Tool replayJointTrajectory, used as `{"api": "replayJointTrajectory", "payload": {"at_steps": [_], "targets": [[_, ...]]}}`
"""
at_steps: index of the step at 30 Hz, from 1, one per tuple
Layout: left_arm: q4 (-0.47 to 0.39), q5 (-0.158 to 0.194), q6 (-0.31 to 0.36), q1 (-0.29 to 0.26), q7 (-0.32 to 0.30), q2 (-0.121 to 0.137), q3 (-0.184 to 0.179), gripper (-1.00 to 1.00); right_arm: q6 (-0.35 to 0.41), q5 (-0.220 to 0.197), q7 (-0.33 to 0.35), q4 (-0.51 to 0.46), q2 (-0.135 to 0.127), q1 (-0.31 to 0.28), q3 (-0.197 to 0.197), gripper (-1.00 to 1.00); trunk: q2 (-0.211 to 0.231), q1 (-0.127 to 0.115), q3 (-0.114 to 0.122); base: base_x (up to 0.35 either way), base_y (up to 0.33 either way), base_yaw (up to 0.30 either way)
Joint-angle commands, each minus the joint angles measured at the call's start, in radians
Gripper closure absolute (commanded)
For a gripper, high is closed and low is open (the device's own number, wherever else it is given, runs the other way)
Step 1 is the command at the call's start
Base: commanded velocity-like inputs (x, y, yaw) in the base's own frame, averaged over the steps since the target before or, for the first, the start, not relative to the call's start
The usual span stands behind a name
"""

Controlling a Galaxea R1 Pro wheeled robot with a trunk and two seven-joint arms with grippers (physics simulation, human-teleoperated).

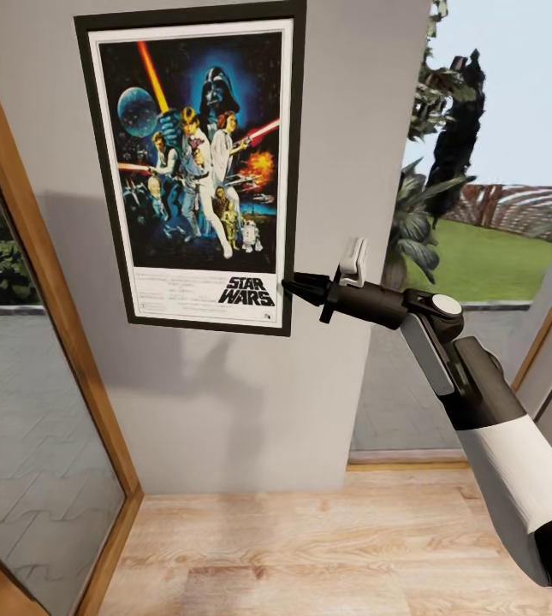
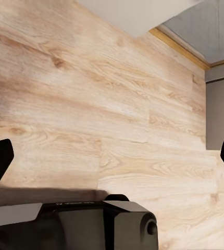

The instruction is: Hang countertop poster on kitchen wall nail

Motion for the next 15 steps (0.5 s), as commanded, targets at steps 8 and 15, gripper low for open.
{"api": "replayJointTrajectory", "payload": {"at_steps": [8,15], "targets": [[0.000,0.006,0.010,-0.001,-0.004,0.000,0.002,-1.00,0.013,-0.012,-0.001,0.000,-0.001,-0.001,0.001,1.00,-0.002,0.001,-0.002,0.055,0.000,0.000],[0.000,0.006,0.010,-0.001,-0.005,0.004,0.002,-1.00,0.018,-0.010,-0.002,-0.001,-0.001,-0.001,0.001,1.00,-0.002,0.001,-0.002,0.006,0.000,0.000]]}}
